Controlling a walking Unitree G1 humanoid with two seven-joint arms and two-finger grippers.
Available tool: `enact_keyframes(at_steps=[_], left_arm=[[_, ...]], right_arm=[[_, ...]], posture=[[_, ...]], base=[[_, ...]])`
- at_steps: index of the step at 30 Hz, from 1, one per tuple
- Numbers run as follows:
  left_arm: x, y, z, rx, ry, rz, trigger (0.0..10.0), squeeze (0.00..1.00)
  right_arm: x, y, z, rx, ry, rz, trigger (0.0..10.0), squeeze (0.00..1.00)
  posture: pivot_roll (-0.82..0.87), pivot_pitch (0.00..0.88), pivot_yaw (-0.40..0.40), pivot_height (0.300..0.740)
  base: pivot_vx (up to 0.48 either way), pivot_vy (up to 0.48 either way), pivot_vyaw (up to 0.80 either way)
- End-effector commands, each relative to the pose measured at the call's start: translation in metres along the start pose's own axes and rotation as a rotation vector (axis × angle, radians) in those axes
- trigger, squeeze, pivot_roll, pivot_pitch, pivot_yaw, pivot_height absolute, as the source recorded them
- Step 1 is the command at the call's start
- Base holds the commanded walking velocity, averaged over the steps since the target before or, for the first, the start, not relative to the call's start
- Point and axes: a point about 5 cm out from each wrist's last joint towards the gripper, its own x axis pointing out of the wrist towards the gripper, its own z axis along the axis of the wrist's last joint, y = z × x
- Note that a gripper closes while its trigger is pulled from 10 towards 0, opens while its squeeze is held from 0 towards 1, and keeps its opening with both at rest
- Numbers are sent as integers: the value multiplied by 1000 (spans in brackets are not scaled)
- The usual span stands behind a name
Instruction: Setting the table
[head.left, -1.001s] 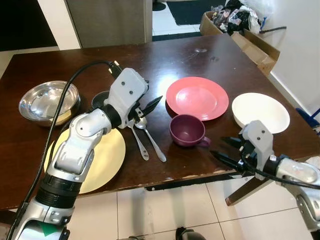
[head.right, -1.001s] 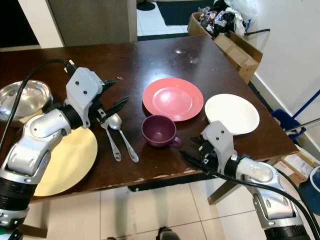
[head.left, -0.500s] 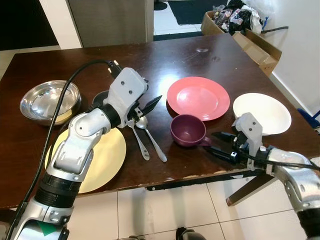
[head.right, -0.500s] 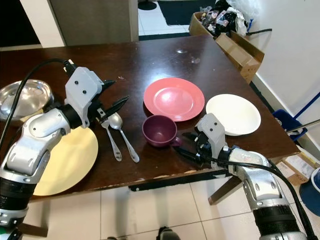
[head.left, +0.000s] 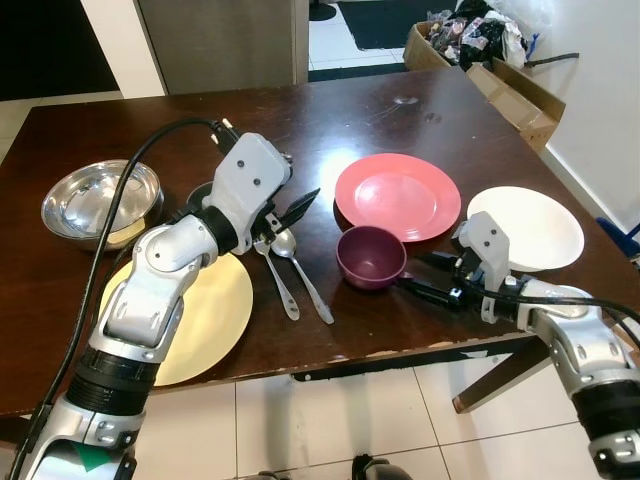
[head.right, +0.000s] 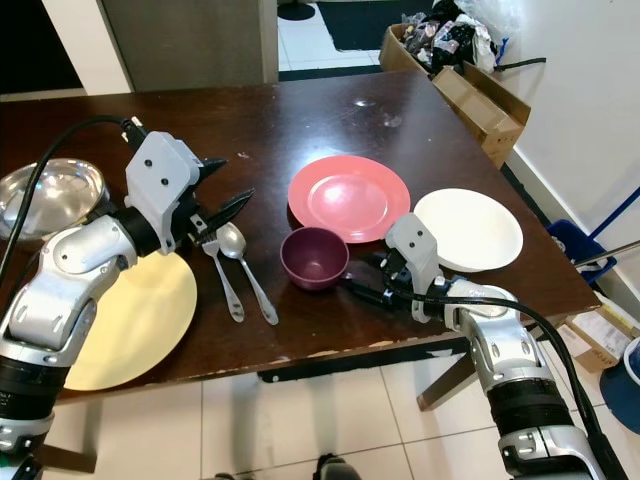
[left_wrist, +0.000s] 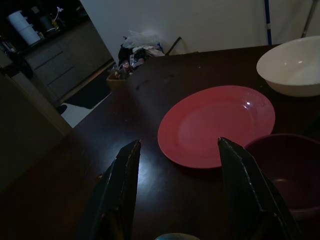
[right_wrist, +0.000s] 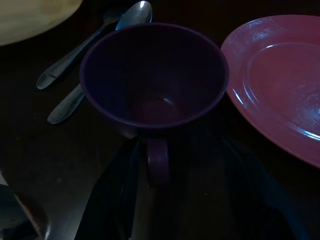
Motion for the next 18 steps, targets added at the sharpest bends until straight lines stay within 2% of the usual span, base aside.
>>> enact_keyframes(at_steps=[1,3,4,5,6,7,18], left_arm=[[-3,3,0,5,8,10,10000,0],[-3,3,0,6,8,11,10000,0],[-4,3,0,7,9,13,10000,0],[-4,3,0,6,10,15,10000,0],[-4,3,0,6,11,17,10000,0],[-4,3,0,6,11,18,10000,0],[-3,2,0,3,9,17,10000,0]], right_arm=[[4,3,-2,-9,4,24,10000,0],[4,2,-1,-12,5,28,10000,0],[5,2,-1,-15,5,32,9686,0],[6,2,-1,-18,6,39,3961,0],[7,2,-1,-19,6,45,1020,0],[7,1,-1,-20,5,53,0,0],[8,2,0,-2,-11,83,0,0]], posture=[[-60,71,77,740],[-57,72,73,740],[-57,72,73,740],[-57,72,73,740],[-57,72,73,740],[-57,72,73,740],[-59,72,68,740]], base=[[0,0,0],[0,0,0],[0,0,0],[0,0,0],[0,0,0],[0,0,0],[0,0,0]])
